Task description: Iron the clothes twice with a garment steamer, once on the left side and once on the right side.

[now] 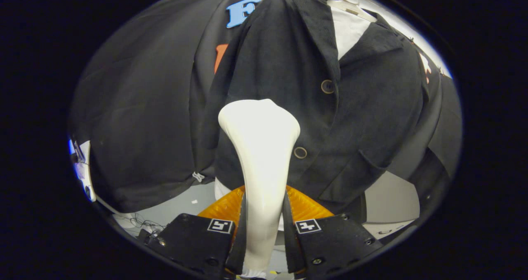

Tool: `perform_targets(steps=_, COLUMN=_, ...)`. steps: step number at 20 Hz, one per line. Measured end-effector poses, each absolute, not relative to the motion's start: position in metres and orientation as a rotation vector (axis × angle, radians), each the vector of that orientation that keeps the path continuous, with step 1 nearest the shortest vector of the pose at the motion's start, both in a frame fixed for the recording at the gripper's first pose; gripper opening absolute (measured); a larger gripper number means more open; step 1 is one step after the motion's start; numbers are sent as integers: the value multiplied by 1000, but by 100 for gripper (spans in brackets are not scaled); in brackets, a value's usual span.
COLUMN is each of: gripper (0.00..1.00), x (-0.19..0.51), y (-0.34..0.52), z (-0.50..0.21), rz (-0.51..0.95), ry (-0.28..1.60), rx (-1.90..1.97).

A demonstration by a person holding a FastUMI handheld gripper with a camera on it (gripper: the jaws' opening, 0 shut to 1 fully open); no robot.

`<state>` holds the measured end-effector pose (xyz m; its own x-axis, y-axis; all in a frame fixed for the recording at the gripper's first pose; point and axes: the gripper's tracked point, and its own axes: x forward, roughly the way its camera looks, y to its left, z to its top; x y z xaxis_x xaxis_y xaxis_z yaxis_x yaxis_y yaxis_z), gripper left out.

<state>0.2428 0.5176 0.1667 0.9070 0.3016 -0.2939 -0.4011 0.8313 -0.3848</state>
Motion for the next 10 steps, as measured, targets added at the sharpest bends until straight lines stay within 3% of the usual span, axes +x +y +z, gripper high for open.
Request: perform_targets(steps=10, gripper=42, x=253, y=500, z=103, rz=368, ry=318, rx=-484)
